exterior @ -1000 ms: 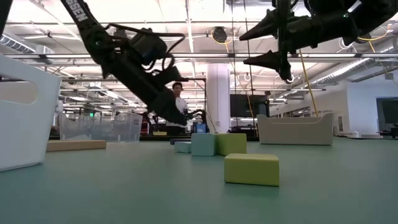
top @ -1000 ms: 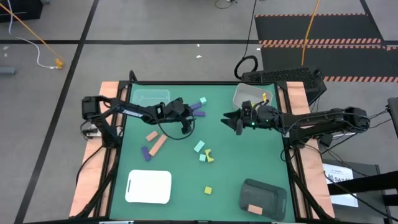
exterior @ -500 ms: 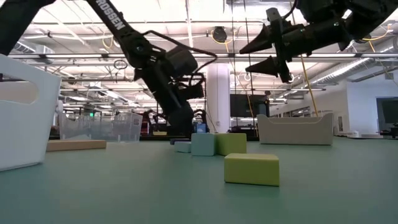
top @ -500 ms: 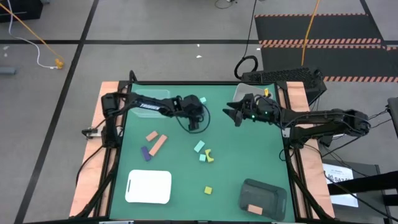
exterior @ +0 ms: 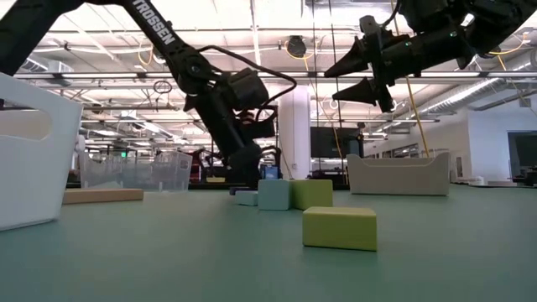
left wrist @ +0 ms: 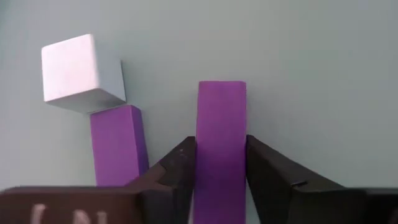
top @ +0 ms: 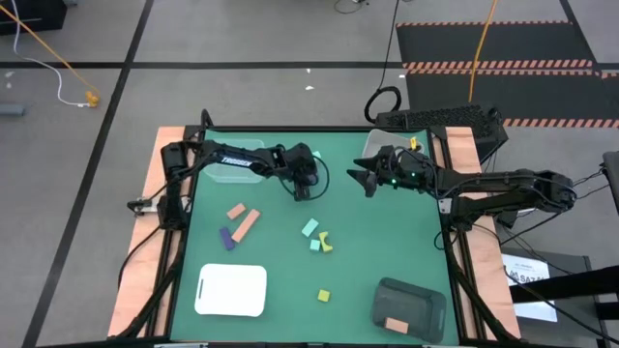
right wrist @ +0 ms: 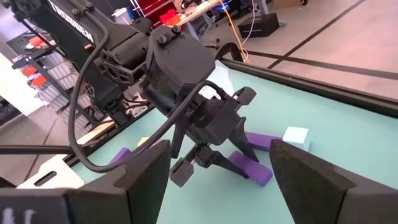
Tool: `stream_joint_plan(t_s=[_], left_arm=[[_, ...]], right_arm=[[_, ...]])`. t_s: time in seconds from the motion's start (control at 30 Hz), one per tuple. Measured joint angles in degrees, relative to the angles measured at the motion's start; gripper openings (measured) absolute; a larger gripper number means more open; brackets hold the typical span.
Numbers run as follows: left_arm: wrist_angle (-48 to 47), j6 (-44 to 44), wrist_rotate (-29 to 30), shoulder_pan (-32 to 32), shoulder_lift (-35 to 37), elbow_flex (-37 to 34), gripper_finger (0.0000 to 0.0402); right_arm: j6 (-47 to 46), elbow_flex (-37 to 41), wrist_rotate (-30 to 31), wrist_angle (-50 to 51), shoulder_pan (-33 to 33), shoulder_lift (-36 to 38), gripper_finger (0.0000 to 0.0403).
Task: Sort & place blocks by color
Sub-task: Put the middle violet block into the transparent bin
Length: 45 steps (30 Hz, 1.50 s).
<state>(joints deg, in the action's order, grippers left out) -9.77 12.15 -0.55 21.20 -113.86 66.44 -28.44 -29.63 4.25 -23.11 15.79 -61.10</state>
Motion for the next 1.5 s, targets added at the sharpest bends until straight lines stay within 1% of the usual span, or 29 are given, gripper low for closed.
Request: stream_joint_plan(t_s=[0.07, 0.23, 0.3, 0.37, 0.47, 0.6, 0.8, 0.93, 1.07, 1.13, 1.23, 1.5], left_arm=[[-0.2, 0.0, 0.1, -0.2, 0.0, 0.0, 0.0105], [-0.4, -1.8, 0.8, -1.2, 0.8, -0.2, 0.0105], [-0.6, -2.7, 0.8, -1.7, 2.1, -0.5, 0.0105], [1.2, -3.8, 0.5, -2.1, 3.8, -0.5, 0.0105], [3.2, -5.1, 0.5, -2.3, 7.7, -0.3, 0.0105], [5.8, -5.9, -1.0, -2.0, 13.2, -0.3, 0.0105], [11.4, -10.9, -2.4, -2.3, 23.4, -0.2, 0.0105], [15.3, -14.3, -2.6, -3.2, 29.5, -0.2, 0.0105], [18.1, -15.7, -2.6, -4.9, 33.7, -0.2, 0.0105], [20.4, -15.7, -2.6, -6.1, 35.0, -0.2, 0.0105], [20.9, -15.3, -2.7, -7.9, 36.6, -0.2, 0.0105], [23.1, -14.2, -2.5, -10.9, 37.1, -0.2, 0.0105]], right_arm=[[0.2, 0.0, 0.0, 0.0, 0.0, 0.0, 0.0263], [0.8, 0.0, 0.1, 0.0, 0.0, 0.0, 0.0263], [0.8, 0.0, 0.1, 0.0, 0.0, 0.0, 0.0263], [0.7, 0.0, 0.1, 0.0, 0.0, 0.0, 0.0263], [0.7, 0.0, 0.1, 0.0, 0.0, 0.0, 0.0263], [0.5, 0.0, 0.2, 0.2, 0.0, 0.0, 0.0263], [-1.8, 0.0, 0.2, 1.7, 0.0, 0.0, 0.0263], [-3.3, 0.0, 0.2, 2.8, 0.0, 0.0, 0.0263], [-4.4, 0.0, 0.3, 2.9, 0.0, 0.0, 0.0263], [-5.3, 0.0, 0.3, 3.0, 0.0, 0.0, 0.0263], [-6.0, 0.0, 0.3, 3.0, -0.1, 0.0, 0.0263], [-6.5, 0.0, 0.4, 3.3, -0.1, 0.0, 0.0263]])
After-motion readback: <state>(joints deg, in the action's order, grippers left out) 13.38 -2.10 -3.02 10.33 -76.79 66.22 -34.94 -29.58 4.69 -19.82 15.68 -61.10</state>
